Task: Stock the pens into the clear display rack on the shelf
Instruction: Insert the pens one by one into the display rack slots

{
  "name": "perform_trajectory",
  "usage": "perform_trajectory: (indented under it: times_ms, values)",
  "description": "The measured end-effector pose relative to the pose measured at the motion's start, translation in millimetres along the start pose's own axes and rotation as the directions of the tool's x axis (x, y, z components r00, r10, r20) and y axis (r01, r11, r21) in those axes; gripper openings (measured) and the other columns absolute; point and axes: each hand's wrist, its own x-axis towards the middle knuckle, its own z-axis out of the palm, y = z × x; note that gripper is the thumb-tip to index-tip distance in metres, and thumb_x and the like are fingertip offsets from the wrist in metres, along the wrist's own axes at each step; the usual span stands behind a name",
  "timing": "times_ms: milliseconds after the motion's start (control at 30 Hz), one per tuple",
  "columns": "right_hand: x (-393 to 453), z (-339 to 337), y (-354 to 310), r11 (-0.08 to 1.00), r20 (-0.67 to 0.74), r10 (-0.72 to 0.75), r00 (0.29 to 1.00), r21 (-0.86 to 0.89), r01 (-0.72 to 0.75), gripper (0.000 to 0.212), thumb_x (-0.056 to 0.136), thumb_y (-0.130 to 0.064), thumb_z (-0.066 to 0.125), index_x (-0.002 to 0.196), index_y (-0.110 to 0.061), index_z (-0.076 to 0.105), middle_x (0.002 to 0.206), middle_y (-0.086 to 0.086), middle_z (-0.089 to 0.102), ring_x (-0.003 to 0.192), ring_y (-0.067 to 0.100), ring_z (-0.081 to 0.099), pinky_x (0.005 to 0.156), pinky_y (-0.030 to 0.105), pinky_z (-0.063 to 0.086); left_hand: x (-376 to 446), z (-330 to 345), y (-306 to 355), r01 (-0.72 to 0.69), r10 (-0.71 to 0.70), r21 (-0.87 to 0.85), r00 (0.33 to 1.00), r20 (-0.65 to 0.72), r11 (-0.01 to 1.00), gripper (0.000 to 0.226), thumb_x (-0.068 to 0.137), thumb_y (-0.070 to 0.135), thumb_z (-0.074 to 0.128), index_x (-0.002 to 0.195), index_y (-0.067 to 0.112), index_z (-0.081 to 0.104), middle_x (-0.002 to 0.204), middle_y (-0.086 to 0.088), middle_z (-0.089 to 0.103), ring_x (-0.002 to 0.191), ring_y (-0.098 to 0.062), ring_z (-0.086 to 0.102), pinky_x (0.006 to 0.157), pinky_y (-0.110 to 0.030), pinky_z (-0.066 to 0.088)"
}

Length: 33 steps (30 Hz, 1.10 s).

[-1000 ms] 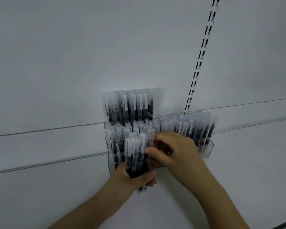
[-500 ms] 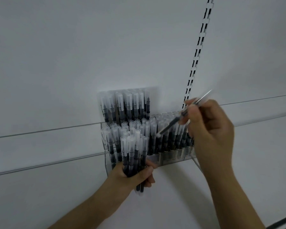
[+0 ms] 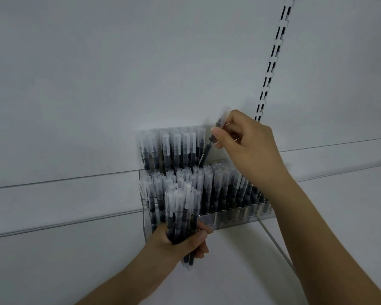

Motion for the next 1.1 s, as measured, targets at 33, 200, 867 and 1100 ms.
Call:
perform_trajectory:
  times_ms: [33, 200, 867, 1100]
  values:
    - [1.7, -2.5, -0.5, 0.999, 0.014, -0.010, 1.000, -0.033, 0.011, 0.019, 0.096, -0.034, 0.061, 0.088, -0.016, 0.057, 0.081, -0.010, 0.073, 0.078, 0.002, 0.069, 0.078, 0.025, 0.053, 0.4, -0.4, -0.5, -0.001, 0.001, 0.003, 1.000, 0.001, 1.000, 0.015, 0.079, 0.019, 0.066, 0.088, 0.011, 0.074, 0.072, -0.013, 0.068, 0.069, -0.022, 0.065, 0.066, -0.025, 0.052]
    - [-1.5, 2.1, 3.7, 0.989, 0.201, 0.035, 0.979, -0.151, -0.005, 0.020, 0.094, -0.037, 0.063, 0.080, -0.025, 0.055, 0.088, -0.010, 0.072, 0.084, 0.004, 0.067, 0.076, 0.018, 0.051, 0.3, -0.3, -1.5, 0.000, 0.000, -0.002, 1.000, 0.002, 1.000, 0.014, 0.080, 0.017, 0.065, 0.089, 0.009, 0.073, 0.072, -0.014, 0.068, 0.068, -0.022, 0.064, 0.065, -0.024, 0.052]
    - [-56.1, 2.4, 3.5, 0.924, 0.138, -0.297, 0.945, -0.209, 0.321, 0.039, 0.090, -0.060, 0.050, 0.077, -0.027, 0.067, 0.062, -0.017, 0.059, 0.054, 0.002, 0.056, 0.052, 0.016, 0.047, 3.4, -1.3, -4.7, -0.007, 0.007, 0.015, 1.000, -0.017, 1.000, 0.010, 0.080, 0.018, 0.067, 0.084, 0.015, 0.075, 0.071, -0.014, 0.068, 0.066, -0.022, 0.065, 0.063, -0.025, 0.052]
    - [-64.9, 17.6, 14.1, 0.959, 0.360, -0.184, 0.915, -0.137, 0.247, 0.041, 0.079, -0.066, 0.055, 0.082, -0.028, 0.069, 0.072, -0.019, 0.069, 0.066, 0.000, 0.063, 0.061, 0.021, 0.053, 5.0, -1.6, -6.6, -0.021, 0.022, 0.014, 0.999, -0.036, 1.000, 0.009, 0.077, 0.016, 0.068, 0.081, 0.011, 0.073, 0.069, -0.017, 0.068, 0.064, -0.024, 0.065, 0.059, -0.026, 0.052]
